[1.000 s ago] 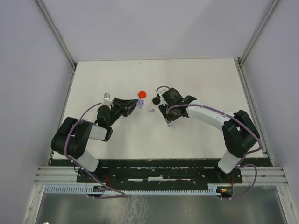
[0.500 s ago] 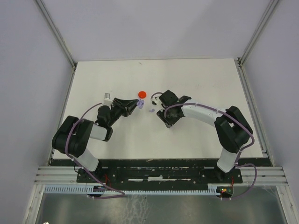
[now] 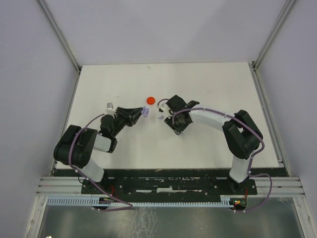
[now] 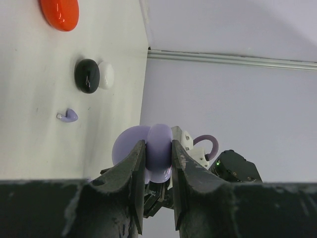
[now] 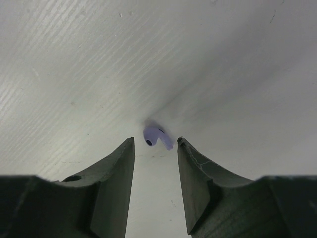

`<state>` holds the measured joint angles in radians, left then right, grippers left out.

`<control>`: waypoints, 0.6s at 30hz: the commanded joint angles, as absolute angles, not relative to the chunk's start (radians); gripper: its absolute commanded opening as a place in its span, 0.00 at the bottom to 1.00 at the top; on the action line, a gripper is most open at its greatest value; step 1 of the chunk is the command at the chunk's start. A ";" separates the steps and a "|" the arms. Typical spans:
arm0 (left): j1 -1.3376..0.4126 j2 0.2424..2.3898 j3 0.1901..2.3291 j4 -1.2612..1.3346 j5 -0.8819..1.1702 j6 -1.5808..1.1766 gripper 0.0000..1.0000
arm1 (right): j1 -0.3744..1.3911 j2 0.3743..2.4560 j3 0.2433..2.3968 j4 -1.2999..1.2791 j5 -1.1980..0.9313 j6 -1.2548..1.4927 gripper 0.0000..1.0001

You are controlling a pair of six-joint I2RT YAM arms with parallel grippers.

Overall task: Insert the wireless bluetooth earbuds into the charging case
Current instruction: Pick up the earbud from the center of the board.

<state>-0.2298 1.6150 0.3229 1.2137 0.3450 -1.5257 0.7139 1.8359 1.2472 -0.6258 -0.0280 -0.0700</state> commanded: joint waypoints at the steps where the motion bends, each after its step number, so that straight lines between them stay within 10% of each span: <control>1: -0.206 1.550 0.297 1.256 0.326 -1.553 0.03 | 0.723 1.858 1.309 -0.626 -0.030 -0.108 0.48; 18: -0.169 1.485 0.273 1.220 0.332 -1.545 0.03 | 0.734 1.899 1.332 -0.672 -0.003 -0.131 0.43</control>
<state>-0.1776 1.5116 0.2863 1.2026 0.3401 -1.5288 0.7269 1.8961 1.2903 -0.6601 -0.0204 -0.1131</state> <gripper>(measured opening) 0.305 0.430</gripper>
